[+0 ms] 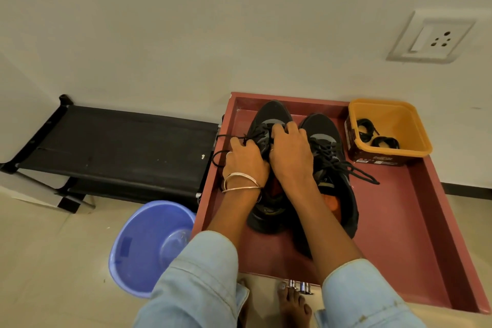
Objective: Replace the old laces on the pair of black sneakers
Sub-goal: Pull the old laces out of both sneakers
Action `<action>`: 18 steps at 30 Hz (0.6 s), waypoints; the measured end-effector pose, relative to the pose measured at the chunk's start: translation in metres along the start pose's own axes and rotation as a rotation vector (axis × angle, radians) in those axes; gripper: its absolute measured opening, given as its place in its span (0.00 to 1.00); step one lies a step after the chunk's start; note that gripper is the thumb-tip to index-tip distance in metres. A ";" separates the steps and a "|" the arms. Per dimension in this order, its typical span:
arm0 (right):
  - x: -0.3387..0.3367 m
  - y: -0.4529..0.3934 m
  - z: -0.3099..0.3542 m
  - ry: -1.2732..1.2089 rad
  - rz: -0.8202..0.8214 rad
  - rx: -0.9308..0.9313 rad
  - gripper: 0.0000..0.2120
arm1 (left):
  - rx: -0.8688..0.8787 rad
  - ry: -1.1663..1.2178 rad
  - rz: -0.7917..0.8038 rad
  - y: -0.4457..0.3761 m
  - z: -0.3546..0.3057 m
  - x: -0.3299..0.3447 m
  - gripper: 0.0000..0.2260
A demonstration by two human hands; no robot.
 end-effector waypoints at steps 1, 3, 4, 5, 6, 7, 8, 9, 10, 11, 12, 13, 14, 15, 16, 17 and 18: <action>0.000 0.000 0.000 -0.012 -0.028 0.009 0.13 | -0.006 0.004 0.000 0.001 0.000 0.001 0.15; -0.001 0.000 -0.001 -0.088 -0.086 0.036 0.11 | -0.014 -0.002 0.012 0.001 0.000 0.003 0.17; -0.003 0.000 -0.003 -0.160 -0.108 0.076 0.09 | -0.015 -0.005 0.019 0.001 0.000 0.003 0.18; -0.007 -0.001 -0.007 -0.259 -0.118 0.148 0.08 | -0.015 -0.009 0.025 0.001 0.000 0.004 0.18; -0.010 -0.002 -0.011 -0.370 -0.107 0.255 0.08 | -0.016 -0.009 0.031 0.001 0.000 0.004 0.19; -0.013 -0.004 -0.017 -0.479 -0.079 0.372 0.09 | -0.018 -0.010 0.038 0.001 0.000 0.004 0.20; -0.014 -0.005 -0.021 -0.560 -0.054 0.464 0.10 | -0.017 -0.011 0.044 0.001 0.001 0.004 0.20; -0.015 -0.006 -0.025 -0.598 -0.042 0.510 0.11 | -0.015 -0.013 0.049 0.000 0.001 0.004 0.21; -0.017 -0.006 -0.025 -0.606 -0.048 0.504 0.11 | -0.012 -0.014 0.050 0.000 0.001 0.005 0.21; -0.021 -0.005 -0.020 -0.606 -0.066 0.449 0.11 | -0.011 -0.016 0.049 0.000 0.001 0.005 0.21; -0.025 -0.004 -0.014 -0.573 -0.093 0.351 0.12 | -0.012 -0.018 0.049 0.000 0.001 0.005 0.21; -0.027 -0.004 -0.007 -0.495 -0.112 0.231 0.14 | -0.012 -0.022 0.050 -0.001 0.001 0.005 0.21; -0.026 -0.004 0.000 -0.354 -0.106 0.120 0.15 | -0.012 -0.027 0.051 -0.001 0.001 0.005 0.21; -0.023 -0.003 0.006 -0.185 -0.073 0.037 0.15 | -0.010 -0.034 0.053 -0.001 0.001 0.005 0.21; -0.018 -0.002 0.008 -0.044 -0.023 -0.003 0.12 | -0.007 -0.044 0.051 0.000 0.001 0.005 0.20; -0.014 -0.001 0.009 0.046 0.031 -0.010 0.10 | -0.005 -0.052 0.048 0.000 0.001 0.005 0.19; -0.011 -0.001 0.007 0.096 0.058 -0.004 0.08 | -0.004 -0.056 0.045 0.000 0.001 0.004 0.19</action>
Point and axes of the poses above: each hand's wrist, its own y-axis away from the middle knuckle, its own x-axis out of the palm, z = x × y, the point moved 4 cm from there along -y, towards the middle knuckle, and after that the axes turned 10 degrees about x, right-handed, at the moved point
